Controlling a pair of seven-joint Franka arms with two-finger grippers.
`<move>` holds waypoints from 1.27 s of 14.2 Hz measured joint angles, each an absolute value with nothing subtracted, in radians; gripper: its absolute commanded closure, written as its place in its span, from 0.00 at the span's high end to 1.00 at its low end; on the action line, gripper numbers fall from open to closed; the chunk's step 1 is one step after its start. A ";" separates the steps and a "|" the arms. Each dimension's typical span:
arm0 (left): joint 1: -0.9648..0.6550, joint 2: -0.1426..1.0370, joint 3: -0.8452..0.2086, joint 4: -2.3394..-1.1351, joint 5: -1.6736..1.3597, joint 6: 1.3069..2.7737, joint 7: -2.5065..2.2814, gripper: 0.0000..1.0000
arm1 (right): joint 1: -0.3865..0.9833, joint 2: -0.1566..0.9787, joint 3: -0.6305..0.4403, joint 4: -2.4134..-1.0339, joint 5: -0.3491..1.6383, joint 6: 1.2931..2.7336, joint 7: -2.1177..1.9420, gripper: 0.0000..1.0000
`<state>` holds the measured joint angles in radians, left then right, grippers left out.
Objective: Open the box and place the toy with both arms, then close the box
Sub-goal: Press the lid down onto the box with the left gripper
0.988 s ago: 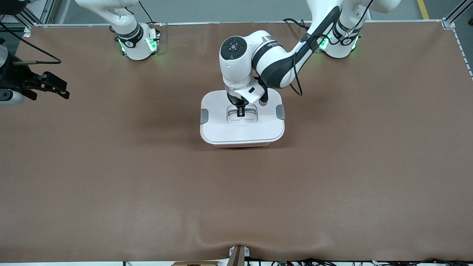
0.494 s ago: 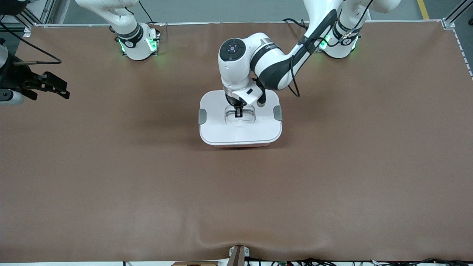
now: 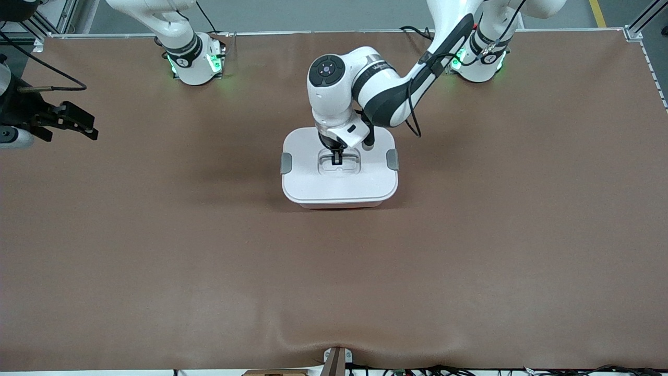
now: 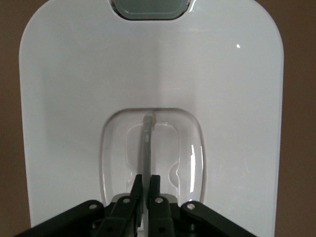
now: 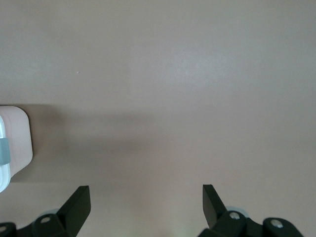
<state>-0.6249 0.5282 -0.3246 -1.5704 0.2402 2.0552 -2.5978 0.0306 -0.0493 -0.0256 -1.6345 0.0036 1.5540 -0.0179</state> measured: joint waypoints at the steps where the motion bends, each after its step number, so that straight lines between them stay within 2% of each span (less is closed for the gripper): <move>1: -0.626 0.528 -0.325 -1.571 0.244 2.055 -2.598 0.00 | 0.031 -0.049 -0.026 -1.634 0.004 1.554 -0.018 1.00; 6: -0.630 0.528 -0.325 -1.573 0.256 2.055 -2.598 0.00 | 0.030 -0.049 -0.026 -1.634 0.004 1.554 -0.018 1.00; 7: -0.630 0.528 -0.325 -1.573 0.256 2.055 -2.598 0.15 | 0.030 -0.049 -0.026 -1.635 0.004 1.554 -0.018 1.00; 8: -0.630 0.527 -0.325 -1.573 0.256 2.055 -2.598 0.61 | 0.030 -0.049 -0.027 -1.635 0.004 1.554 -0.018 1.00; 9: -0.629 0.528 -0.325 -1.575 0.256 2.052 -2.598 1.00 | 0.030 -0.049 -0.027 -1.635 0.004 1.554 -0.018 1.00; 18: -0.621 0.478 -0.320 -1.535 0.256 1.965 -2.599 1.00 | 0.030 -0.049 -0.027 -1.635 0.004 1.554 -0.018 1.00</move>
